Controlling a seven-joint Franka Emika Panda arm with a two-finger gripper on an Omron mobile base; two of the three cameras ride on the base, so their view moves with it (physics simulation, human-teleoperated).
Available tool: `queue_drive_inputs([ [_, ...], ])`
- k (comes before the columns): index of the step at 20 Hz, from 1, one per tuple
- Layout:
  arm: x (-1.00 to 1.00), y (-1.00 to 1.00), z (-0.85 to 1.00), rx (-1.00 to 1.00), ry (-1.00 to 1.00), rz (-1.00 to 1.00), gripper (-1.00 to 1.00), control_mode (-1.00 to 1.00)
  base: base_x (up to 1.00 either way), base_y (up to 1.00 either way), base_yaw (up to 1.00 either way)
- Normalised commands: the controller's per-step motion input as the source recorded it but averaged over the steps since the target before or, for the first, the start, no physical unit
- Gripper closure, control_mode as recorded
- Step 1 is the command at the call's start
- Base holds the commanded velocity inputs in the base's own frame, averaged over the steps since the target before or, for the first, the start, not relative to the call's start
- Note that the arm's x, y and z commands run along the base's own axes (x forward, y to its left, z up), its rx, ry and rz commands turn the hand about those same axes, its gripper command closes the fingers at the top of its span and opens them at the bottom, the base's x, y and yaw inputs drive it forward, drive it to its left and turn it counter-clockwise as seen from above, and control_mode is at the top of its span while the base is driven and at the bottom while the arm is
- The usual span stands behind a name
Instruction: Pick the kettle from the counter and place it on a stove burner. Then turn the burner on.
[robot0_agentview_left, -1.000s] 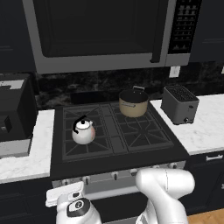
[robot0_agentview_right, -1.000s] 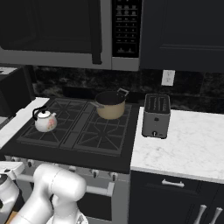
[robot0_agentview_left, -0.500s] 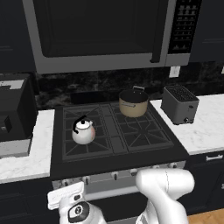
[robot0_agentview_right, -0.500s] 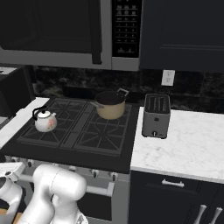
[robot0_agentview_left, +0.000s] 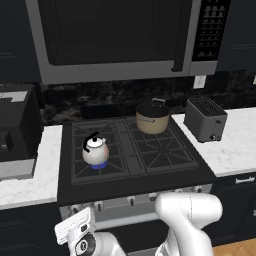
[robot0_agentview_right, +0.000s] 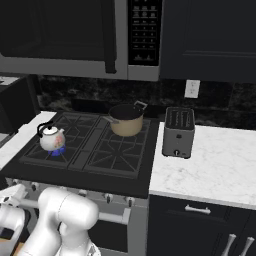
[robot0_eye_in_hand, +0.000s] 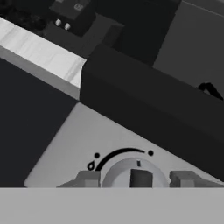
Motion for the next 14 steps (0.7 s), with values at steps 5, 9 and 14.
queue_drive_inputs([
  [5,0.05,0.52,0.31,-0.35,0.00,0.02,1.00,-1.00,0.00,0.00,0.00],
  [9,0.00,0.09,0.11,-0.06,-0.03,0.00,1.00,-1.00,0.00,0.00,0.00],
  [14,0.00,0.00,0.00,0.00,0.00,0.00,1.00,-1.00,0.00,0.00,0.00],
])
